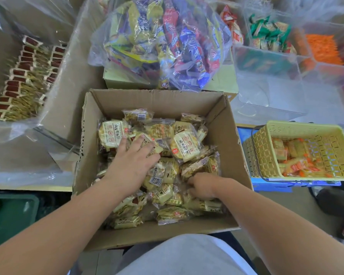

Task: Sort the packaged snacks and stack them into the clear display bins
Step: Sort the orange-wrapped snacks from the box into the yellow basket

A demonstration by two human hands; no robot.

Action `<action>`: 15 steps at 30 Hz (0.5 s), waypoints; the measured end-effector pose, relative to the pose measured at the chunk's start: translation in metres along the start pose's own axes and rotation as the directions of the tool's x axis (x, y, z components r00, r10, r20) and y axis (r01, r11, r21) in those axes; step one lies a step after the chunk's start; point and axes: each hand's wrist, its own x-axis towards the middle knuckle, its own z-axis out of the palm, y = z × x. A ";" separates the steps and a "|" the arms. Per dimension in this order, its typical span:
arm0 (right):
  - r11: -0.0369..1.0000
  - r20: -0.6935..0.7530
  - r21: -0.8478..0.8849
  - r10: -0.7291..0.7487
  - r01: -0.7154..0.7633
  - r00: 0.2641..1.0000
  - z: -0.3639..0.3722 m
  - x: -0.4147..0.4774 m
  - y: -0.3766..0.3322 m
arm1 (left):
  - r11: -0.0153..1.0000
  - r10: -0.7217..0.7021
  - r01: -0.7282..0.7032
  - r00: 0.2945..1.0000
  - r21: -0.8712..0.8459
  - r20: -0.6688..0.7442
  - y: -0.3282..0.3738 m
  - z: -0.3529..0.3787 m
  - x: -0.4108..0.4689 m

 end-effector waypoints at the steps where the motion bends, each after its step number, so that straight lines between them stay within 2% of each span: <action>1: 1.000 0.007 0.011 -0.007 0.007 1.000 -0.001 0.000 0.000 | 1.000 -0.002 0.002 1.000 -0.004 -0.003 0.000 0.000 0.000; 5: 0.990 0.039 0.140 0.007 -0.012 0.999 -0.003 -0.001 0.000 | 1.000 -0.006 0.006 1.000 -0.019 -0.004 0.000 0.002 0.000; 9: 0.996 0.067 0.086 0.000 -0.006 0.998 -0.006 -0.006 0.001 | 0.999 0.001 -0.001 1.000 -0.037 0.001 -0.001 0.002 0.000; 15: 0.972 0.016 0.235 -0.017 0.013 1.000 -0.002 -0.004 -0.003 | 0.999 -0.004 0.003 1.000 -0.037 -0.009 -0.001 0.002 -0.001</action>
